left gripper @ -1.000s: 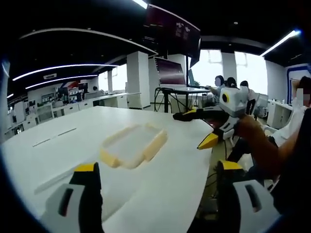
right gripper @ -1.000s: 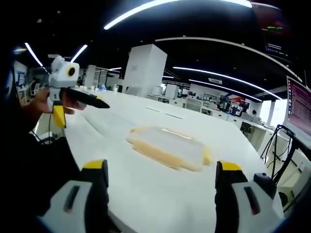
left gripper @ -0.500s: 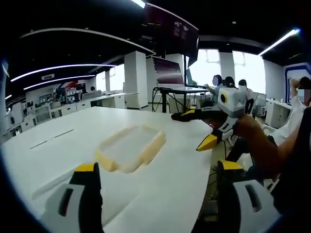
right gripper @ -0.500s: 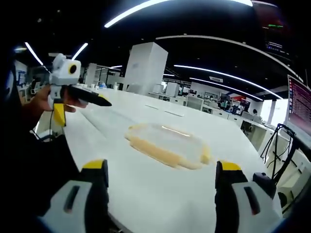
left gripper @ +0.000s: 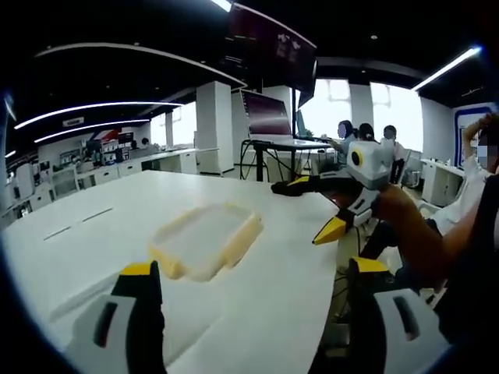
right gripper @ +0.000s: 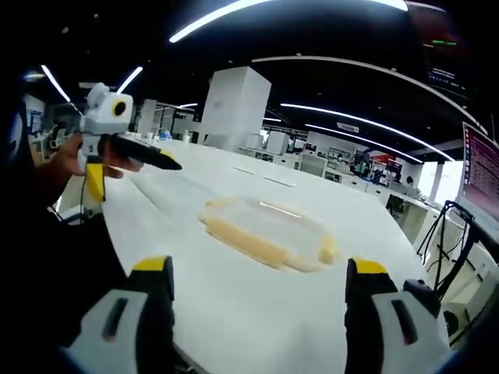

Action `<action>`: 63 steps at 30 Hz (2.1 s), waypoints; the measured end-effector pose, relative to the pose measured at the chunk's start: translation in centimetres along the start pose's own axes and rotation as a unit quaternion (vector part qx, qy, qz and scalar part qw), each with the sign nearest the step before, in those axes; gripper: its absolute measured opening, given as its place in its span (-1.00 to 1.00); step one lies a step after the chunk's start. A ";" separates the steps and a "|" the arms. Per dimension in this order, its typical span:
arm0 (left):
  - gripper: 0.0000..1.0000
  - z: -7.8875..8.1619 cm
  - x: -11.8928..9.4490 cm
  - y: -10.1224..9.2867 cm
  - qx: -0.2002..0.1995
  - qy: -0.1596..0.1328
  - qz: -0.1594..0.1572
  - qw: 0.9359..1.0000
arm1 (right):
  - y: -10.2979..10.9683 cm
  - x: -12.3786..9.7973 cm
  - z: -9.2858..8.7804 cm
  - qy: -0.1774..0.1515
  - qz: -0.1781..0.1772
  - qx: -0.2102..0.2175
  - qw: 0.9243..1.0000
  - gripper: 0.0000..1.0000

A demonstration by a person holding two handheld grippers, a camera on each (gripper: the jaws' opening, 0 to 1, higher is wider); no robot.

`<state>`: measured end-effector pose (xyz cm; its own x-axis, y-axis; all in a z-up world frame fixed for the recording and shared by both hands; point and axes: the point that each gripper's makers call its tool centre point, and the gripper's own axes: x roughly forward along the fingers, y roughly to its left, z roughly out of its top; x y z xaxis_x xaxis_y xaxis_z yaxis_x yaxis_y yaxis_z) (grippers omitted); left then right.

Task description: Snap each plastic latch of the storage box into its locked position after aligning the lid with the box until every specified latch is closed and the lid sits flush.

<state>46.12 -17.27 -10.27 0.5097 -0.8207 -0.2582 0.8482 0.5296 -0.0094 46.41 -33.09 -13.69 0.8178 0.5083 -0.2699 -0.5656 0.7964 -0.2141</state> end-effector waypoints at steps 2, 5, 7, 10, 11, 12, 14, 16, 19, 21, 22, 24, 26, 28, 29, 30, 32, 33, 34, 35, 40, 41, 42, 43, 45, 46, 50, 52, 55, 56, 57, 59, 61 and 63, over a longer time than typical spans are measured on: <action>0.99 0.2 -0.1 0.4 0.001 -0.001 0.001 1.000 | -0.1 0.0 0.0 -0.001 0.000 0.000 1.000 0.81; 0.99 0.1 -0.1 0.1 0.003 0.000 0.000 1.000 | -0.3 0.0 0.1 0.000 -0.001 0.000 1.000 0.81; 0.99 -0.1 -0.2 -0.1 0.003 0.002 -0.001 1.000 | -0.4 0.1 0.0 0.002 -0.001 0.000 1.000 0.81; 0.99 -0.1 -0.4 -0.1 -0.002 0.002 -0.001 1.000 | -0.5 0.5 0.3 0.005 0.002 0.003 1.000 0.81; 0.99 0.1 -0.3 -0.2 -0.003 0.003 -0.003 1.000 | -0.4 0.5 0.4 0.006 0.003 0.005 1.000 0.81; 0.99 0.3 -0.2 -0.1 -0.002 0.003 -0.006 1.000 | -0.4 0.5 0.6 0.006 0.005 0.005 1.000 0.81; 0.99 0.8 0.1 -0.1 0.001 0.003 -0.011 1.000 | -0.3 0.5 0.9 0.007 0.008 0.007 1.000 0.81; 0.99 1.0 0.3 -0.2 0.005 0.003 -0.015 1.000 | -0.5 0.6 1.0 0.008 0.009 0.005 1.000 0.81; 0.99 1.5 0.8 -0.1 0.008 0.004 -0.027 1.000 | -1.4 1.0 0.7 0.020 0.002 0.003 1.000 0.81; 0.99 1.8 0.9 -0.1 0.012 -0.005 -0.030 0.999 | -1.8 1.2 0.8 0.025 -0.001 -0.002 1.000 0.81; 0.99 2.0 1.0 -0.1 0.014 -0.009 -0.032 0.999 | -1.9 1.4 0.8 0.027 -0.003 -0.004 1.000 0.81; 0.99 2.1 1.0 0.0 0.015 -0.015 -0.033 0.999 | -2.1 1.5 0.9 0.031 -0.005 -0.008 0.999 0.81; 0.99 1.5 1.0 0.1 0.011 -0.015 -0.031 0.999 | -1.8 1.6 1.0 0.031 -0.002 -0.014 0.999 0.81; 0.99 1.0 0.9 0.1 0.008 -0.010 -0.029 0.999 | -1.5 1.6 1.0 0.032 0.002 -0.017 0.999 0.81; 0.99 0.9 0.8 0.0 0.006 -0.008 -0.030 1.000 | -1.4 1.6 0.9 0.034 0.003 -0.016 0.999 0.81; 0.99 0.8 0.7 -0.1 0.005 -0.007 -0.031 0.999 | -1.3 1.5 0.8 0.036 0.003 -0.017 0.999 0.81; 0.99 0.8 0.6 0.0 0.005 -0.004 -0.030 1.000 | -1.1 1.3 0.9 0.035 0.004 -0.017 0.999 0.81; 0.99 0.8 0.6 0.0 0.009 -0.003 -0.028 1.000 | -1.0 1.1 0.9 0.034 0.005 -0.016 0.999 0.81; 0.99 0.9 0.5 0.1 0.013 -0.003 -0.027 1.000 | -0.9 1.0 0.9 0.033 0.006 -0.017 0.999 0.81; 0.99 1.0 0.5 0.1 0.014 -0.004 -0.027 1.000 | -0.9 0.9 0.9 0.032 0.005 -0.018 0.999 0.81; 0.99 1.1 0.5 0.2 0.023 0.000 -0.024 0.999 | -1.3 0.9 1.0 0.034 0.004 -0.021 0.999 0.81; 0.99 1.1 0.5 0.3 0.024 0.001 -0.024 0.999 | -1.4 1.0 1.0 0.035 0.005 -0.022 0.999 0.81; 0.99 1.0 0.5 0.4 0.024 0.003 -0.023 0.999 | -1.5 1.0 1.1 0.037 0.004 -0.025 0.999 0.81; 0.99 1.0 0.5 0.5 0.024 0.004 -0.023 0.999 | -1.6 1.0 1.2 0.038 0.004 -0.027 0.999 0.81; 0.99 1.1 0.5 0.7 0.025 0.007 -0.022 0.999 | -1.8 1.0 1.3 0.040 0.004 -0.032 0.999 0.81; 0.99 1.2 0.5 0.8 0.026 0.006 -0.021 0.999 | -1.9 0.9 1.3 0.041 0.004 -0.034 0.999 0.81; 0.99 1.6 0.9 1.3 0.036 0.008 -0.020 0.999 | -2.4 0.8 1.4 0.044 0.002 -0.037 0.998 0.81; 0.99 1.7 1.2 1.5 0.039 0.013 -0.022 0.999 | -2.7 0.7 1.6 0.043 0.000 -0.038 0.998 0.81; 0.99 2.0 1.4 1.5 0.043 0.015 -0.029 0.999 | -3.1 0.6 1.9 0.042 -0.002 -0.040 0.998 0.81; 0.99 2.2 1.4 1.4 0.046 0.010 -0.032 0.998 | -3.3 0.6 1.9 0.042 -0.003 -0.040 0.998 0.81; 0.99 2.3 1.5 1.4 0.046 0.009 -0.033 0.998 | -3.4 0.6 2.0 0.043 -0.003 -0.041 0.998 0.81; 0.98 2.4 1.5 1.4 0.052 0.008 -0.034 0.998 | -3.5 0.6 1.9 0.045 -0.004 -0.044 0.998 0.81; 0.99 2.5 1.7 1.6 0.058 0.009 -0.032 0.998 | -3.7 0.6 1.9 0.047 -0.004 -0.048 0.998 0.81; 0.99 2.6 1.9 2.0 0.060 0.010 -0.028 0.998 | -3.9 0.6 1.9 0.045 -0.004 -0.048 0.998 0.81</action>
<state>49.16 -18.30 -8.22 0.4595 -0.8428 -0.2804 0.8868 0.4530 0.0916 49.30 -35.25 -11.28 0.8116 0.4677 -0.3500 -0.5706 0.7630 -0.3036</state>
